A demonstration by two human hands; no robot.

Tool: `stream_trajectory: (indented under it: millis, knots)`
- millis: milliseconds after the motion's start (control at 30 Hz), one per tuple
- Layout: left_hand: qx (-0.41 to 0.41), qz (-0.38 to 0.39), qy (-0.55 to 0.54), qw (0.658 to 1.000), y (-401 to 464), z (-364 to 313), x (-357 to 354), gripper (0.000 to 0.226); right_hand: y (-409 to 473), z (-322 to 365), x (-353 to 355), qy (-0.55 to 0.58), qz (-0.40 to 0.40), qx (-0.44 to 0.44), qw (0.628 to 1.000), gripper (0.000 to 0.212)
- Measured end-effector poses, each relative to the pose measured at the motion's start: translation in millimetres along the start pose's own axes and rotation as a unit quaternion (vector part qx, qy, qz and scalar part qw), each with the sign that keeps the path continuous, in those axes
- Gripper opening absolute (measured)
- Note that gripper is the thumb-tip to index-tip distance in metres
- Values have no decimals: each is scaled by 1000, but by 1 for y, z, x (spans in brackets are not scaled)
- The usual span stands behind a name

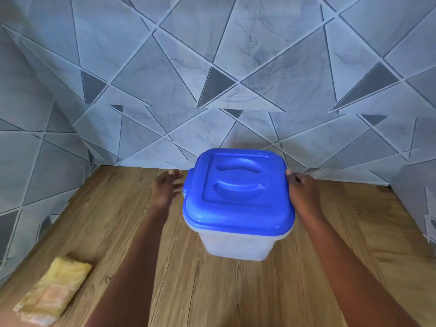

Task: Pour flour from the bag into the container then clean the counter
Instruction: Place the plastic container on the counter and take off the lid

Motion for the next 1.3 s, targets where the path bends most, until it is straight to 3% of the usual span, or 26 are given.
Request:
stream_trajectory:
  millis: [100,167,233,333,533,633,733,800,867,933,1033,1067,1133,1200,1233,1300]
  knots:
    - [-37,98,13,994,-18,-6,-21,42,-3,9,-7,48,-5,4,999,47]
    - [-53,127,34,990,-25,-7,-35,60,-4,16,-10,58,-11,-3,998,47]
    - [-65,153,-36,985,-32,-13,-43,63,-5,20,-9,75,-11,-16,997,51]
    - [-74,155,-103,980,-42,-26,-47,53,-6,25,-6,131,-5,-13,991,50]
    - [-100,132,-160,973,-54,-48,-41,43,-9,45,10,277,-34,11,960,10]
    - [-125,123,-212,961,-50,-67,-37,37,-8,40,19,392,-28,-22,919,17]
    - [-119,123,-259,951,-42,-77,-38,46,-7,21,24,478,30,-60,876,25]
    - [-136,113,-174,969,-34,-71,-42,46,-11,6,32,524,44,-84,847,23]
    - [-164,82,59,981,-30,-58,-49,40,-16,-16,49,562,16,-77,823,20]
    - [-170,63,257,949,-29,-40,-56,41,-24,-42,75,517,-27,-41,855,11]
    - [-169,75,445,876,-27,-20,-60,55,-44,-82,106,328,-65,-27,942,59]
    - [-169,71,465,866,-27,-19,-61,57,-50,-97,114,283,-70,-39,956,68]
    - [-157,60,442,881,-27,-21,-62,56,-63,-124,125,251,-87,-75,961,88]
    - [-153,51,423,892,-29,-21,-64,55,-76,-157,137,206,-137,-112,962,126]
    - [-155,49,425,891,-29,-20,-64,54,-80,-170,136,211,-145,-128,958,128]
    - [-159,50,430,887,-27,-18,-63,53,-91,-178,130,297,-132,-153,933,92]
Point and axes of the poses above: each hand's wrist, its own y-axis towards the middle knuckle, its own x-axis out of the back of the hand, z = x × y, the point moved 4 cm from there along y, towards the middle knuckle, and after that the axes turned 11 degrees about z, right-handed, at the moved point
